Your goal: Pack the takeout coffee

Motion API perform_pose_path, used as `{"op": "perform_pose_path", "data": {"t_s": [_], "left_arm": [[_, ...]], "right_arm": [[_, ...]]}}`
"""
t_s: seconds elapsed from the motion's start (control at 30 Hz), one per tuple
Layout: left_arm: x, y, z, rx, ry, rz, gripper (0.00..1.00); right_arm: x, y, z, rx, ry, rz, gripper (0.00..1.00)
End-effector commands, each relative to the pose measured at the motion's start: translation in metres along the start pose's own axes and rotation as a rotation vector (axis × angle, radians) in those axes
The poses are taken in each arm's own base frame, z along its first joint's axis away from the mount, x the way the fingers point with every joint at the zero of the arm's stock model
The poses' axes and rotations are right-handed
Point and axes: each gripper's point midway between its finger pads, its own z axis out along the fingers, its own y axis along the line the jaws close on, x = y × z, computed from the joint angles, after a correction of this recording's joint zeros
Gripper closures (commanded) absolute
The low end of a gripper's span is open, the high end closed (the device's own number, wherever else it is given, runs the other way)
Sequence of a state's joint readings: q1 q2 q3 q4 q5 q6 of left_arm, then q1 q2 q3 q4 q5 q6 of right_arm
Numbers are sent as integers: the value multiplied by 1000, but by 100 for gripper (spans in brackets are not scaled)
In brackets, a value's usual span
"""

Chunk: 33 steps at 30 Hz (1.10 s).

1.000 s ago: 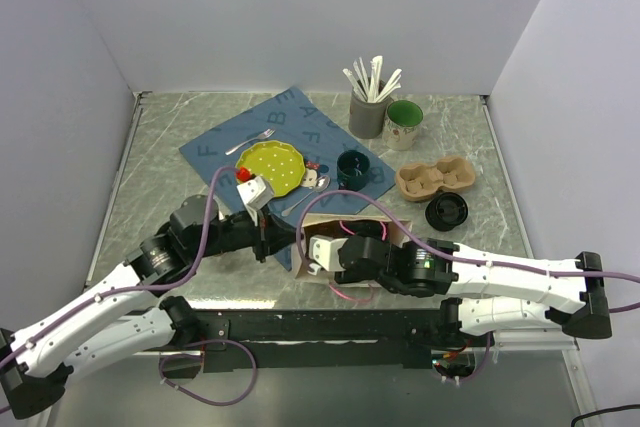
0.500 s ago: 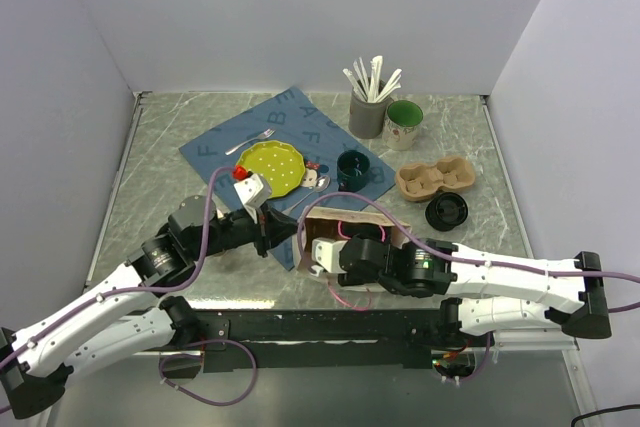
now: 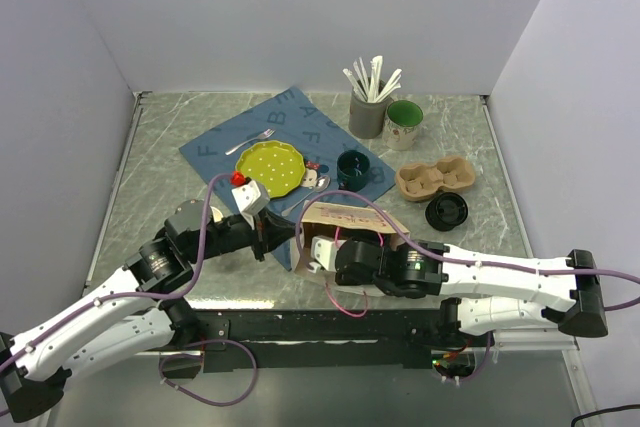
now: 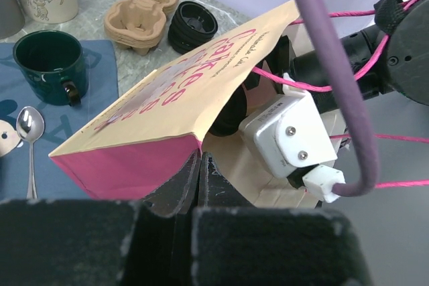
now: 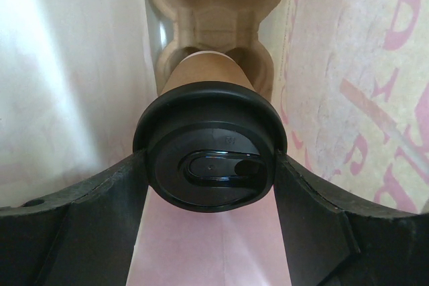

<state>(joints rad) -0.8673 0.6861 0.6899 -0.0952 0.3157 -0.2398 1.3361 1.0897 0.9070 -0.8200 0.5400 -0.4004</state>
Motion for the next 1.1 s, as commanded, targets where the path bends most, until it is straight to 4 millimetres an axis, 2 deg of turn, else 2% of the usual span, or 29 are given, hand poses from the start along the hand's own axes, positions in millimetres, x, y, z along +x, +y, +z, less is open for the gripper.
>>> {"op": "perform_pose_path", "data": {"t_s": [0.0,0.3,0.7,1.07], "left_arm": [[-17,-9,-5,41,-53,44,99],[-19,-17,-5,76,-63,0,99],[-5,-18,-7,90,-35,-4,99],[-8,-16,-6,72,-33,-8,99]], "right_arm": [[1,-2,9,49,4,52,62],[-10,-12,14,110,-44,77,61],[1,-7,20,110,-55,173,61],[3,-5,23,116,-62,177,63]]}}
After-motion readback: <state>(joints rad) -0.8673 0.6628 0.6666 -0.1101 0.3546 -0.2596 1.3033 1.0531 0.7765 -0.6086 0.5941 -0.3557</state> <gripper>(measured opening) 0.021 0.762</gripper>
